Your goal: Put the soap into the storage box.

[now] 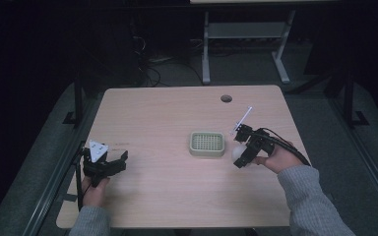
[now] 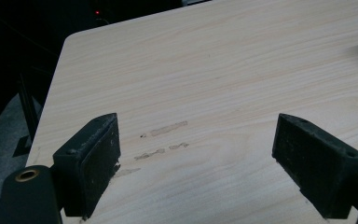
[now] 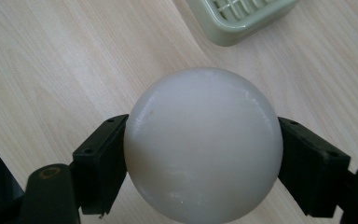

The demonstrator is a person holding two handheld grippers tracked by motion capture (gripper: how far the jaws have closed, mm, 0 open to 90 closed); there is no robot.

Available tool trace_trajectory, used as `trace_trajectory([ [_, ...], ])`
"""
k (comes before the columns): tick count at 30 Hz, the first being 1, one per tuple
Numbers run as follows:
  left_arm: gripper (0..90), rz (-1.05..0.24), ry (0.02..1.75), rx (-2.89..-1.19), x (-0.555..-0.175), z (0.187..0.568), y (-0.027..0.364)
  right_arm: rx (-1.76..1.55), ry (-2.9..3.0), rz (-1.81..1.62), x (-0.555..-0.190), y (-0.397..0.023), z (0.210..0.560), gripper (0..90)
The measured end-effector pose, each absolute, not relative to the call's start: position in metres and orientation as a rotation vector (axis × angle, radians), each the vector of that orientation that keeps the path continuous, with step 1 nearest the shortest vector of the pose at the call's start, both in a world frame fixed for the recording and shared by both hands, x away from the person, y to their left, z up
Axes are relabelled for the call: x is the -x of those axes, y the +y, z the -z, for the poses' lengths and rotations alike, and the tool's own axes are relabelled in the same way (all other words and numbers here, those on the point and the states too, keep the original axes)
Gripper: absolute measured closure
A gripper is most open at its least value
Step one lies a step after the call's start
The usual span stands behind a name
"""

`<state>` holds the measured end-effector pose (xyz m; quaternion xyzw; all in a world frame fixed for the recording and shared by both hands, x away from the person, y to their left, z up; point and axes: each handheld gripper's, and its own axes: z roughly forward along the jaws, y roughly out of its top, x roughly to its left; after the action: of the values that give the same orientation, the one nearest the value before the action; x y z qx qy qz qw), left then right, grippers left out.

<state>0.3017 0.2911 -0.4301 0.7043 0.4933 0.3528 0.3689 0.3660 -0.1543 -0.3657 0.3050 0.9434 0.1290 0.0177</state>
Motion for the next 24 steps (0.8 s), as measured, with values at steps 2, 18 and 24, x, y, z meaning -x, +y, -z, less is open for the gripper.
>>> trace_trajectory([
  [2, 14.8, -0.905, 1.267, -1.807, -0.302, 0.43, 0.291, -0.938, 2.936, -0.398, -0.367, -0.152, 0.365, 22.4],
  [18, 14.8, -0.906, 1.268, -1.808, -0.301, 0.43, 0.291, -0.908, 2.955, -0.395, -0.376, -0.137, 0.36, 22.4],
  [24, 14.9, -0.905, 1.266, -1.808, -0.301, 0.43, 0.291, -0.893, 2.959, -0.393, -0.379, -0.132, 0.358, 22.4],
])
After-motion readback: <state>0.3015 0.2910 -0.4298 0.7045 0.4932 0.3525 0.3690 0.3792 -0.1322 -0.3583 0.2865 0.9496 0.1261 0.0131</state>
